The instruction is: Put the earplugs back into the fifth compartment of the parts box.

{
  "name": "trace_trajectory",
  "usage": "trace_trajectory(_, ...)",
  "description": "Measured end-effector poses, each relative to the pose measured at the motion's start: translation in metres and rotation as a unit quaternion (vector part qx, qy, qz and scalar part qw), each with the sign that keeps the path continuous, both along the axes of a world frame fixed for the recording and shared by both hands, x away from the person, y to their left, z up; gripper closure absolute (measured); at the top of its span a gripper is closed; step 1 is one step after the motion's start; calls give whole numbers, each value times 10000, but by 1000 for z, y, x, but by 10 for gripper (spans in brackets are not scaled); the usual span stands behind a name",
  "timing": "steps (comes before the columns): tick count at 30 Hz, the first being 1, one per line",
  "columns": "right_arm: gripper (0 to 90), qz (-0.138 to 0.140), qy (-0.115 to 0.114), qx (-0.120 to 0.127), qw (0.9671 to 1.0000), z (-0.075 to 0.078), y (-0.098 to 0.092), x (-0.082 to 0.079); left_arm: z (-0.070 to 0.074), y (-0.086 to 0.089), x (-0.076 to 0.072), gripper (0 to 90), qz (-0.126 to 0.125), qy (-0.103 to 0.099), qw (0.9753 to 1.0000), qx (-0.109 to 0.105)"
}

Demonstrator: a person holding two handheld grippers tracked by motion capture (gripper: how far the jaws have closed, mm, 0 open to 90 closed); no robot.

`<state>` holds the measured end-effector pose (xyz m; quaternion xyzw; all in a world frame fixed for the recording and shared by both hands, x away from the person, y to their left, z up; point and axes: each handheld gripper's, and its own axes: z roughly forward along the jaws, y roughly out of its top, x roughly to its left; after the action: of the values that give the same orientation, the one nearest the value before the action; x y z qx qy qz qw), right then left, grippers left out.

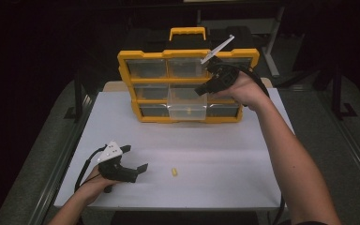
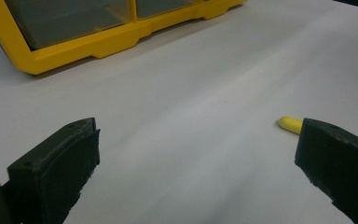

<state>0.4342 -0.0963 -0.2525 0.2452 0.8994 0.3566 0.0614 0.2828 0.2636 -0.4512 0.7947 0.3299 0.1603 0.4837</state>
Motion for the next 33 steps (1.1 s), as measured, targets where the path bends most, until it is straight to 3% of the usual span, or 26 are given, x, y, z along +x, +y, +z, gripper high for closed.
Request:
trace_trajectory(8,885,-121,-52,68,9999,4,-21,-10,0,0,0,0,2,-16,10000,28)
trace_trajectory(20,884,-272,-144,158,9994,-5,-51,-26,-1,0,1,0,12,3,10000,39)
trace_trajectory(27,855,-261,-142,116,9995,-20,-58,-33,-1,0,1,0,8,13,10000,58)
trace_trajectory(33,719,-262,-113,70,9996,-41,-58,-42,-2,0,1,0,4,16,10000,72)
